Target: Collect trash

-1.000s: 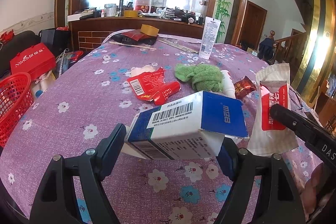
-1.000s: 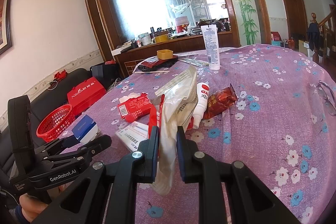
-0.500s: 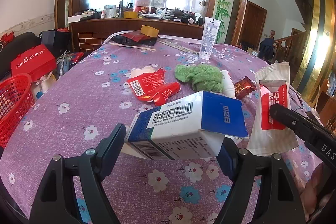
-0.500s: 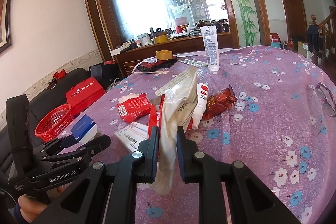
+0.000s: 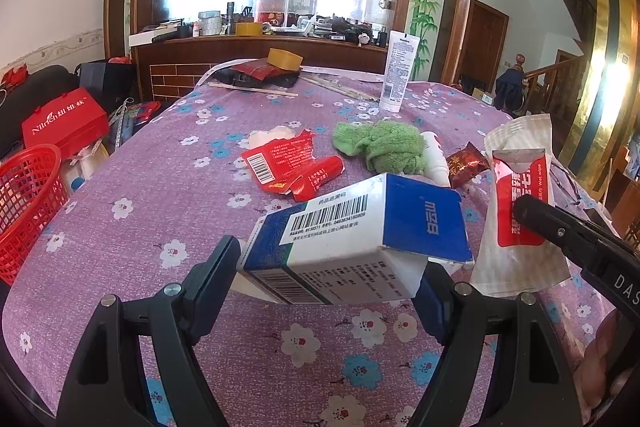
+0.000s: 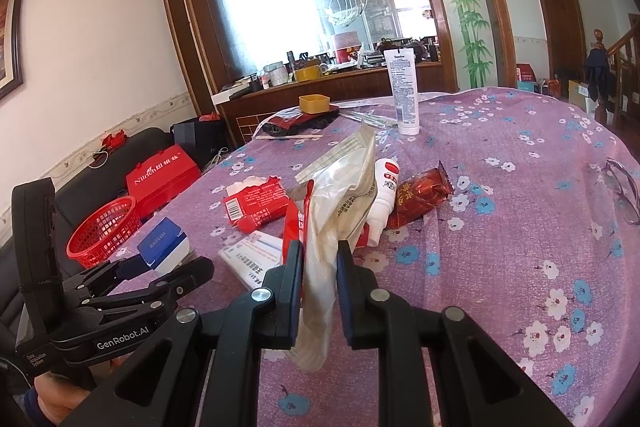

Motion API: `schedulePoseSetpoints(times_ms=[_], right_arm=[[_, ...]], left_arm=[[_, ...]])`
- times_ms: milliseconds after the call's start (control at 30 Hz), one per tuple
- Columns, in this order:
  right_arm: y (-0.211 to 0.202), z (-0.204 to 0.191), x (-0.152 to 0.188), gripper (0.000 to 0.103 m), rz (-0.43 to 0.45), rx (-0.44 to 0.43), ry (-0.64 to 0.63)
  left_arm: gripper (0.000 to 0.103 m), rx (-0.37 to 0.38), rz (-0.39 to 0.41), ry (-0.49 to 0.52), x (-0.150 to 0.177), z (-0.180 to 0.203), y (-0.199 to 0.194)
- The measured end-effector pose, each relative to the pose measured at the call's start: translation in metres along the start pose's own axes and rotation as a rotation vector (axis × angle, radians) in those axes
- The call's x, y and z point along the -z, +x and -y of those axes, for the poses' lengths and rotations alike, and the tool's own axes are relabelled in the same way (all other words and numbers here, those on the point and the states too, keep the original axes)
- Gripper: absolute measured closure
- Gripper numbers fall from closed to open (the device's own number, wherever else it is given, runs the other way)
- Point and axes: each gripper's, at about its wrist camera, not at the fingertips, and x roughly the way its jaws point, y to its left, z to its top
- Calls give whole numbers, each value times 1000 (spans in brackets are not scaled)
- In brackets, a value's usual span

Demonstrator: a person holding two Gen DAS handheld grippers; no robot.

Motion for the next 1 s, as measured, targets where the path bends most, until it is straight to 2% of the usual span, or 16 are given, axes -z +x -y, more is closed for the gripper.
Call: schedulePoseSetpoints(times_ms=[200, 400, 500, 633, 767, 867, 1000], right_arm=[[-1, 1, 0, 86, 2, 0, 2], [8, -4, -3, 86, -47, 21, -10], [9, -3, -4, 86, -78, 15, 8], [4, -12, -22, 86, -75, -25, 18], [5, -43, -49, 86, -80, -107, -14], [19, -79, -69, 85, -106, -200, -33], [51, -132, -84, 84, -158, -297, -78]], left_arm=[[24, 2, 1, 11, 0, 1, 0], [24, 5, -9, 40, -1, 2, -4], [24, 26, -4, 39, -9, -3, -19], [24, 0, 18, 47, -26, -20, -44], [24, 3, 16, -28, -45, -63, -66], [24, -19, 21, -109, -55, -111, -80], [24, -124, 27, -199, -57, -179, -92]])
